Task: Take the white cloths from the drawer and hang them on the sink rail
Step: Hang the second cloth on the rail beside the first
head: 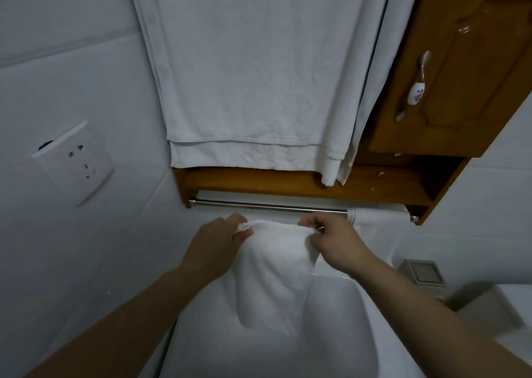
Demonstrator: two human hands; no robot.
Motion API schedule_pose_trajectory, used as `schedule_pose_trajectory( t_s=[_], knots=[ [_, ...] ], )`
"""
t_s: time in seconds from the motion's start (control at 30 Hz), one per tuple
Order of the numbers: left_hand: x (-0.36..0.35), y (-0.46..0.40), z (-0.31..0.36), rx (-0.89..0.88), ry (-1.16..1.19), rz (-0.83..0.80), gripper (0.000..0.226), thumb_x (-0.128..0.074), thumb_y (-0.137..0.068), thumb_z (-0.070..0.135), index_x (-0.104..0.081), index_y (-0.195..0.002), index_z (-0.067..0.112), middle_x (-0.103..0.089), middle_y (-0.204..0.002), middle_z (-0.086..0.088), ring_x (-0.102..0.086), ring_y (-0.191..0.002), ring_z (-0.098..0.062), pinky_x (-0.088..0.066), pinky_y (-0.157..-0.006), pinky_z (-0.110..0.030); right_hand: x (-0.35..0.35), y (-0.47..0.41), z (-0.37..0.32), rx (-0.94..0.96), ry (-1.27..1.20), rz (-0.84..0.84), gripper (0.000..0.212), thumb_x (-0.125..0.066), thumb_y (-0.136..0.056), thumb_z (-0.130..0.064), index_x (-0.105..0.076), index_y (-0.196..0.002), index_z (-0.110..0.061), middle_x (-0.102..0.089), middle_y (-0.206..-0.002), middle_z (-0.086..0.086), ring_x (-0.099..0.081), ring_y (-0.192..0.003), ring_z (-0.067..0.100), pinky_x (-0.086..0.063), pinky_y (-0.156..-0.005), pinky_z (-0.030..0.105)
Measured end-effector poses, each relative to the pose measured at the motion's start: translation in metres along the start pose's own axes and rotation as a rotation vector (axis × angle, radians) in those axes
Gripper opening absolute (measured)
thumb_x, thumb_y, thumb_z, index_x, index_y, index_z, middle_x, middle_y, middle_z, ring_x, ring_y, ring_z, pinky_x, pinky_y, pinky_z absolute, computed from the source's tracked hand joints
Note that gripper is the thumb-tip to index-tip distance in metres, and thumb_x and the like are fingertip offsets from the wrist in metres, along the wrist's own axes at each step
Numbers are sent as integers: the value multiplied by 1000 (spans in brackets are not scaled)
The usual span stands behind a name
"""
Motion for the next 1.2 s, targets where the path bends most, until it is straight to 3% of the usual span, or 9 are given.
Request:
schedule_pose_trajectory(
  t_s=[0.17, 0.27, 0.37, 0.53, 0.63, 0.77, 0.87, 1.0, 1.2],
  knots=[
    [-15, 17, -24, 26, 17, -19, 20, -56, -97, 36, -68, -103, 22, -59, -83, 4, -53, -81, -17, -34, -66, -29, -24, -4, 14, 14, 87, -6, 41, -50, -83, 6, -68, -91, -30, -67, -100, -7, -64, -90, 14, -50, -58, 18],
    [-13, 19, -35, 80, 58, 5, 16, -58, -97, 32, -69, -99, 21, -66, -81, 3, -61, -78, -19, -37, -65, -28, -37, -5, 8, 70, 101, -28, 40, -48, -86, 7, -68, -98, -25, -65, -104, -7, -65, -90, 16, -56, -63, 25],
    [-8, 16, -50, 194, 64, 80, 15, -62, -94, 36, -70, -92, 23, -69, -78, 3, -62, -73, -15, -36, -62, -26, -47, -9, -4, 220, 242, 20, 38, -50, -91, 3, -62, -115, -25, -56, -109, -9, -60, -96, 14, -52, -81, 26],
    [1, -5, -72, 303, 43, 121, 13, -68, -87, 40, -71, -89, 27, -63, -76, 8, -62, -80, -16, -34, -64, -24, -58, -19, -22, 576, 351, 129, 28, -56, -89, 3, -53, -96, -24, -51, -102, -9, -47, -80, 4, -38, -66, 13],
    [9, -28, -80, 323, 15, 174, 16, -70, -86, 40, -73, -92, 26, -60, -76, 11, -54, -75, -9, -33, -65, -22, -70, -34, -23, 730, 470, 126, 21, -65, -81, 5, -62, -88, -15, -63, -111, 4, -59, -93, 15, -54, -71, 25],
    [4, -57, -89, 304, 10, 220, 23, -71, -86, 37, -75, -103, 22, -72, -92, 2, -58, -80, -10, -34, -68, -19, -85, -71, -10, 648, 608, 121, 36, -78, -72, 4, -75, -104, -12, -68, -115, 12, -67, -102, 32, -56, -83, 38],
    [-10, -75, -93, 217, -85, 203, 23, -67, -89, 38, -73, -103, 21, -74, -94, -2, -66, -88, -21, -46, -72, -27, -98, -96, 1, 616, 667, 138, 46, -81, -62, 9, -75, -105, -7, -69, -113, 15, -69, -100, 35, -59, -78, 40],
    [-25, -98, -106, 122, -195, 194, 23, -57, -96, 37, -70, -109, 23, -73, -94, -4, -66, -87, -26, -48, -73, -32, -115, -119, 12, 606, 743, 142, 50, -81, -62, 9, -73, -110, -1, -66, -116, 18, -68, -99, 36, -61, -71, 40],
    [-28, -119, -102, -91, -344, 395, 8, -78, -79, 16, -73, -84, 12, -66, -68, -9, -63, -62, -33, -40, -52, -29, -131, -152, 19, 563, 761, 178, 54, -77, -74, -4, -63, -126, 3, -57, -131, 21, -62, -114, 35, -61, -79, 39]
  ],
)
Point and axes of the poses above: each hand's wrist, its own y-axis away from the middle knuckle, its own x-axis out of the back of the hand, z = x × y, the point moved 7 cm from there along -y, towards the middle knuckle
